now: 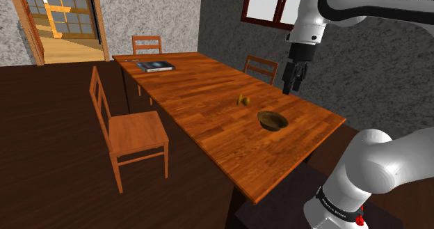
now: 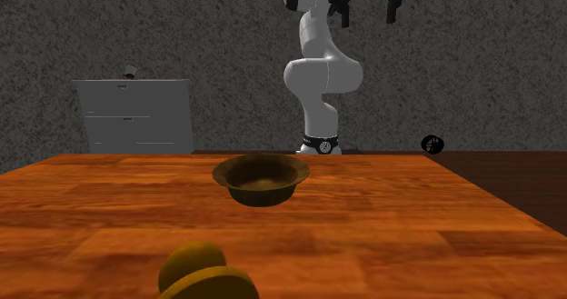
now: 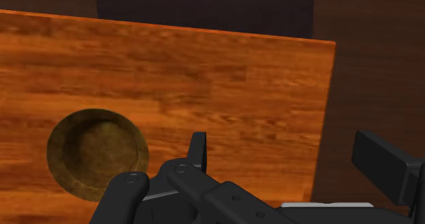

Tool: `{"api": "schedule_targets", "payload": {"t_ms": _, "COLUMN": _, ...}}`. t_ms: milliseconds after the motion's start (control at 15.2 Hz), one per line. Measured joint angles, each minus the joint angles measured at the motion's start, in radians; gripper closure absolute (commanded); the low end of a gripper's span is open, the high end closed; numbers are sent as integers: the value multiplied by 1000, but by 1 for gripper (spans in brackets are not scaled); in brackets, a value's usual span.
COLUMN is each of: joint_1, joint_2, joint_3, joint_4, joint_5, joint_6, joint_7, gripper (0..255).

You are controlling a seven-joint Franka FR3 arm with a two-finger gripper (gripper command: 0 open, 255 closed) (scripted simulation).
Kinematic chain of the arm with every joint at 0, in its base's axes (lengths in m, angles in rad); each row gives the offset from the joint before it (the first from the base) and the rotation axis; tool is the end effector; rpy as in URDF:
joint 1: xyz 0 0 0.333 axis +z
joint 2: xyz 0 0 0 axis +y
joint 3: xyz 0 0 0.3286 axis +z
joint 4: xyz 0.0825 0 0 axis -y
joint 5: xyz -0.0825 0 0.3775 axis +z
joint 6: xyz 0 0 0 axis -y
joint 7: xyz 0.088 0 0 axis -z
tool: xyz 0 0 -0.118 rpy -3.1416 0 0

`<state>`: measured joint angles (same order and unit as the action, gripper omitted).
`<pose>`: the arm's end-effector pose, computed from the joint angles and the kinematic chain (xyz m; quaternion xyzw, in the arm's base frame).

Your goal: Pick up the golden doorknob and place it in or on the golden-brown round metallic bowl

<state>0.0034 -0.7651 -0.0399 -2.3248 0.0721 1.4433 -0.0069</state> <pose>0.2822 -0.0049 0.5868 -0.9970 0.0059 0.0575 0.0507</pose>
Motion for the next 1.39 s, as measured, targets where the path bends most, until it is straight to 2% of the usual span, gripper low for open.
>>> {"api": "schedule_targets", "payload": {"t_ms": 264, "joint_1": -8, "joint_2": 45, "joint_3": -22, "joint_4": -1, "joint_5": -17, "joint_6": 49, "joint_7": -26, "gripper": 0}}
{"api": "schedule_targets", "payload": {"t_ms": 528, "joint_1": -25, "joint_2": 136, "joint_3": -71, "joint_4": -19, "joint_5": -47, "joint_6": 164, "joint_7": -82, "gripper": 0}}
{"api": "schedule_targets", "payload": {"t_ms": 990, "joint_1": -49, "joint_2": 343, "joint_3": -157, "joint_4": 38, "joint_5": -73, "joint_6": 330, "joint_7": -182, "gripper": 0}}
{"api": "schedule_targets", "payload": {"t_ms": 1386, "joint_1": -61, "joint_2": 551, "joint_3": -217, "joint_4": 126, "joint_5": -51, "joint_6": 461, "joint_7": -265, "gripper": 0}}
